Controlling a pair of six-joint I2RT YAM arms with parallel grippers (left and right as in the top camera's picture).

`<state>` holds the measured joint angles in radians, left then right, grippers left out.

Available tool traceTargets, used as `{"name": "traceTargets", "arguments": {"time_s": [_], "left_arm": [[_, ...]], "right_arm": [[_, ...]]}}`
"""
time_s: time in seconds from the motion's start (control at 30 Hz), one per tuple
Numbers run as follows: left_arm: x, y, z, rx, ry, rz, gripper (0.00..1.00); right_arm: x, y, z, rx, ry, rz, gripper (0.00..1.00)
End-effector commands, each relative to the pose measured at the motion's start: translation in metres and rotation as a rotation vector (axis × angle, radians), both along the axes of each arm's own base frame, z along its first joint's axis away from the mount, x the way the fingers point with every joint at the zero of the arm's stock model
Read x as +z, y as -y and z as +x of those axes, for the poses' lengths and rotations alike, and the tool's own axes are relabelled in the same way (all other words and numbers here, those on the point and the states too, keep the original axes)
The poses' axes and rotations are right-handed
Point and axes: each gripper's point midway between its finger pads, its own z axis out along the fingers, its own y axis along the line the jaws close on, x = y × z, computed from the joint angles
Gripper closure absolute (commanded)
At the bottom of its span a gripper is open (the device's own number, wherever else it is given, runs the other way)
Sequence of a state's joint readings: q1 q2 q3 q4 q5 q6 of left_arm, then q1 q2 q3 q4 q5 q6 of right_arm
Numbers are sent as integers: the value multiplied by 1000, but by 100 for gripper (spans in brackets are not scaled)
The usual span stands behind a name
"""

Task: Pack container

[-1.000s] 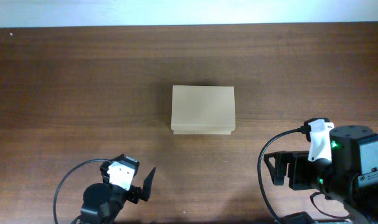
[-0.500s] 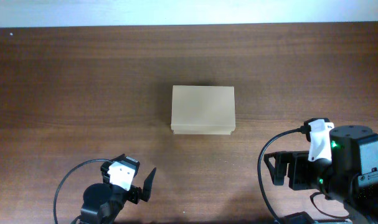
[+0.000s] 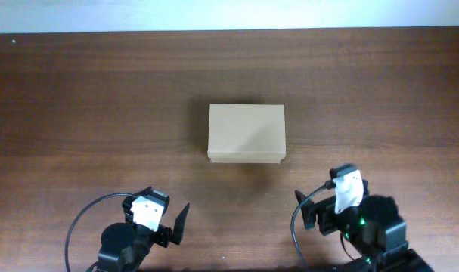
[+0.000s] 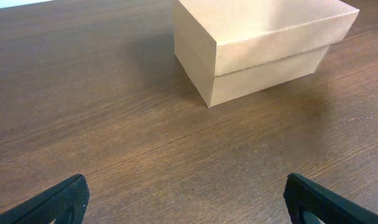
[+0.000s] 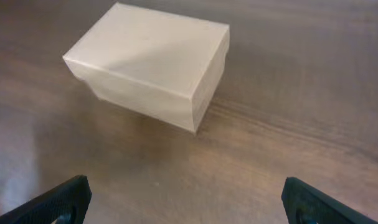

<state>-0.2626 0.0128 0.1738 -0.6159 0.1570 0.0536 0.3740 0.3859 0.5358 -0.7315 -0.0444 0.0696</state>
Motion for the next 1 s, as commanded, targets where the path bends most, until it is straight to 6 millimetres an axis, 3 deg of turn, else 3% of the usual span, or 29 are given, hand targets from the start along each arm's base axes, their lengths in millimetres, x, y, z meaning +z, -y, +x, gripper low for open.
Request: {"name": "traceTargets", "arguments": {"time_s": [0.0,0.2,0.43,0.97], "left_arm": [[0,2,-1,-20,10,6,0],[0,2,-1,-20,10,6,0],[0,3,-1,-20,10,6,0],[0,3,-1,-20,10,6,0]], "right_arm": [[-17,2,-4,3,38,-1,1],[-50,4,-12,7,72,15,1],[-87,-6,-19,69,32,42,1],[-87,-4,-18,57,33,33,1]]}}
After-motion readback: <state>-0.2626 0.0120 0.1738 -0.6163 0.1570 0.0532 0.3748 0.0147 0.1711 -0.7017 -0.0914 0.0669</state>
